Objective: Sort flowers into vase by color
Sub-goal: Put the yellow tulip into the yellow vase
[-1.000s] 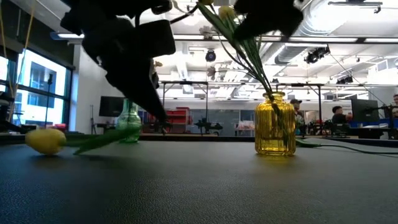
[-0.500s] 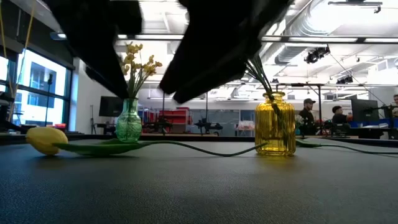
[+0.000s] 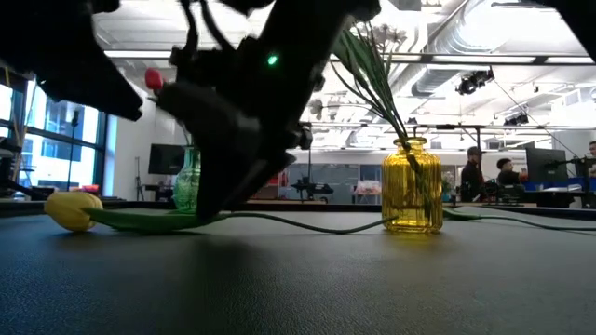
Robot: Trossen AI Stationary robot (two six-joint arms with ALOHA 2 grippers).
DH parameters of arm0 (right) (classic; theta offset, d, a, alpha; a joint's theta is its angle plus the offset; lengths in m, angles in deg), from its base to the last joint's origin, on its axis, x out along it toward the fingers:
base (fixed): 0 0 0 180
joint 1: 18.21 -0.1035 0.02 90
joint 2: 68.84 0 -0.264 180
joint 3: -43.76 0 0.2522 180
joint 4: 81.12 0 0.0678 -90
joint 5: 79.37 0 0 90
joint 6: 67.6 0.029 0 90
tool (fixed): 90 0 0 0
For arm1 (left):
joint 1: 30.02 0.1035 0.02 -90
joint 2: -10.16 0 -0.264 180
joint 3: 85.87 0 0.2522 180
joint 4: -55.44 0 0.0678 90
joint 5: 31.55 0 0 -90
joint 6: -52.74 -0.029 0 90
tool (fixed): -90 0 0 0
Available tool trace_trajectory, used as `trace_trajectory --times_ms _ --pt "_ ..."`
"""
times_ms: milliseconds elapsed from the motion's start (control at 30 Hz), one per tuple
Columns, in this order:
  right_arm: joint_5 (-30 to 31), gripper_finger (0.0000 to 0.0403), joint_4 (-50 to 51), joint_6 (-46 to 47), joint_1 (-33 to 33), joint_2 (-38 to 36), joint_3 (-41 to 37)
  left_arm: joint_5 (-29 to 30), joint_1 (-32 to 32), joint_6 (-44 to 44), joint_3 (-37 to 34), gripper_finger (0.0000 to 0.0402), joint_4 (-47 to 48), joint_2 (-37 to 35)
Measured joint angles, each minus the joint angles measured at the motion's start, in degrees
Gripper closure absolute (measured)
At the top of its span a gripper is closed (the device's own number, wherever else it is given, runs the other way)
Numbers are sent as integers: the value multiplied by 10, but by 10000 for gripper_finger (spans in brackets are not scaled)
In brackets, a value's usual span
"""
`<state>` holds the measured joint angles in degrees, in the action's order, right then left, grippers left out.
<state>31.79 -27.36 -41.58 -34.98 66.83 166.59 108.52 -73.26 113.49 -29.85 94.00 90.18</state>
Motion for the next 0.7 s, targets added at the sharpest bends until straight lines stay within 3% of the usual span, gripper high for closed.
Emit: trace_trajectory --times_ms 200,467,700 --pt "-16 239 56 20 18 27 38 7 -38 17 -4 251 -2 8" --pt "-30 384 52 21 15 29 54 61 -74 18 -4 251 15 7" --pt "50 397 54 20 -34 10 64 70 -103 95 -4 251 76 7"
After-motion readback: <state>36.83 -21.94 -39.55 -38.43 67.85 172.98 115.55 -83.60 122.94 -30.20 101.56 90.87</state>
